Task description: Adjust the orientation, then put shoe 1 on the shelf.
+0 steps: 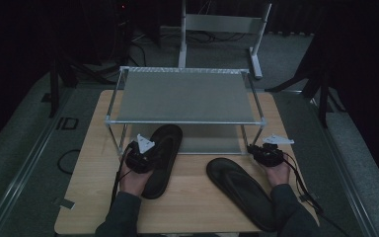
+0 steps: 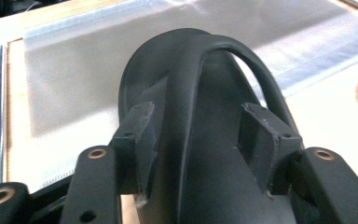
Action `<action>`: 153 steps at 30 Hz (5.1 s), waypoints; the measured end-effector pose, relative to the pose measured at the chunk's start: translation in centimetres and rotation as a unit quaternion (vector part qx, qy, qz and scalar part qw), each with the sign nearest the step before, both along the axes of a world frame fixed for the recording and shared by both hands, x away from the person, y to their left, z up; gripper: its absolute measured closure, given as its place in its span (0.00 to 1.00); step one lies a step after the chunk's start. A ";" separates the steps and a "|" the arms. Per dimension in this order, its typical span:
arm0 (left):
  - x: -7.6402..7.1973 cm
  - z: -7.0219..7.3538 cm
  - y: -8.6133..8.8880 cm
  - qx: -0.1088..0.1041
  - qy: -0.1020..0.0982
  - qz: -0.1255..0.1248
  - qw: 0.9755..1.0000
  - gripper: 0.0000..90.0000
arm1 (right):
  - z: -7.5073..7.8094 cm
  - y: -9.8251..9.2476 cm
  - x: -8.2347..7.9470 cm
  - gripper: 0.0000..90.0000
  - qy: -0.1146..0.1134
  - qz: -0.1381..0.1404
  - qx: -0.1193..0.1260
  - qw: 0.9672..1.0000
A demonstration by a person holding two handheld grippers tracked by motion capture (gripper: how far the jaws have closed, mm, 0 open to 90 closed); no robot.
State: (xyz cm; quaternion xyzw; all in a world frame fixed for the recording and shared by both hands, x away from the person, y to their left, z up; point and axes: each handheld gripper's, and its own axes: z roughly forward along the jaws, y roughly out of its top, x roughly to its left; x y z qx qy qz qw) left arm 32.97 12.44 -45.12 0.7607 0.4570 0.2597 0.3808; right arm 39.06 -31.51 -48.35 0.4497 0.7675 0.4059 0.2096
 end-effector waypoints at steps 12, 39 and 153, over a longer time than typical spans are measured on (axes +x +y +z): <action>-3.3 -0.3 2.2 -0.033 0.010 -0.026 0.999 0.47 | 0.0 0.0 0.0 0.87 0.003 0.001 0.001 1.000; -3.9 -1.8 3.0 -0.043 0.045 -0.043 0.997 0.50 | -0.1 0.0 0.0 0.85 0.005 -0.001 0.003 1.000; 5.5 -3.1 -3.8 -0.032 -0.028 0.101 0.994 0.83 | -0.7 -0.1 0.0 0.83 0.008 0.000 0.009 1.000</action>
